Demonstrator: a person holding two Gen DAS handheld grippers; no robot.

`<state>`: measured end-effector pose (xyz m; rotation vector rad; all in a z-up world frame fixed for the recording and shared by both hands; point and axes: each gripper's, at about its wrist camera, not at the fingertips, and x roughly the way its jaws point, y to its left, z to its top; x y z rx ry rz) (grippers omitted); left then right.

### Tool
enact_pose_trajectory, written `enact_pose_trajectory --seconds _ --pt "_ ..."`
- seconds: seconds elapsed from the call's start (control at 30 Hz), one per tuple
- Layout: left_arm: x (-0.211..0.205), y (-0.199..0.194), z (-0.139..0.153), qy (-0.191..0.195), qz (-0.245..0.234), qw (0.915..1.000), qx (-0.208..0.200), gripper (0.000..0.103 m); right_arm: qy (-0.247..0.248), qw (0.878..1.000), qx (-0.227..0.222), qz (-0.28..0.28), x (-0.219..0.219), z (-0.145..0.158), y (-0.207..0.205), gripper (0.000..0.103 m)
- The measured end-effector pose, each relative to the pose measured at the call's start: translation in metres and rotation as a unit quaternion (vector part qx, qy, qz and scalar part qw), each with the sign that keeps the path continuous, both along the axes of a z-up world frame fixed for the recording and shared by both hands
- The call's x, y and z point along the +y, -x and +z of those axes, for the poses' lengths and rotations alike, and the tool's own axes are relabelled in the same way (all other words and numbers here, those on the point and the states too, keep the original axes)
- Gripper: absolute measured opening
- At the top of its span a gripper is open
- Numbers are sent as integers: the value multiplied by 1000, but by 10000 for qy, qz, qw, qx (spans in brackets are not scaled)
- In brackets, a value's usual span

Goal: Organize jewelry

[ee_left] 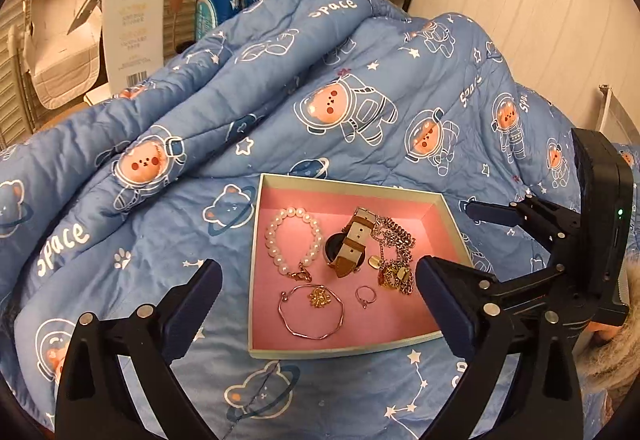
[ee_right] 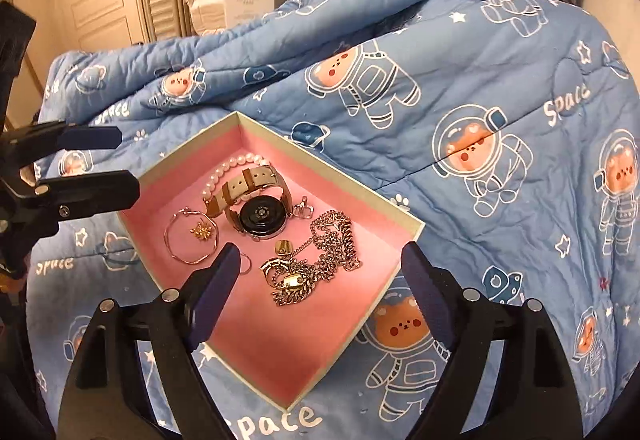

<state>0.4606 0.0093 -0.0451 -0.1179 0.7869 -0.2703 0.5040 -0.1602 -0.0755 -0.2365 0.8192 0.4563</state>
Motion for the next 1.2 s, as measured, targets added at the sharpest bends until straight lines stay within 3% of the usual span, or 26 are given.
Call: enact_pose_trajectory --seconds 0.17,0.3,0.47,0.67,0.87,1.03,1.2 --pt "7 37 1 -43 331 9989 -328 96 -370 9975 -401 -452 -10 10 38 91" --pt "20 75 -7 212 521 9976 -413 96 -582 9937 -695 -661 -11 14 86 96" --pt "19 135 -11 -179 591 9967 -524 96 -614 9884 -1035 -926 -5 19 161 96" --pt "22 218 5 -267 709 9934 -867 96 -948 9784 -1422 -1161 -6 37 264 97" --pt "21 287 30 -272 1033 9879 -1122 96 -1007 9766 -1333 -1357 -9 49 333 97" --pt "14 344 46 -396 1171 9845 -1241 96 -1024 9717 -1487 -1525 -19 66 391 97" --pt "8 396 57 -275 1182 9846 -1262 96 -954 9684 -1747 -1502 -24 81 440 97"
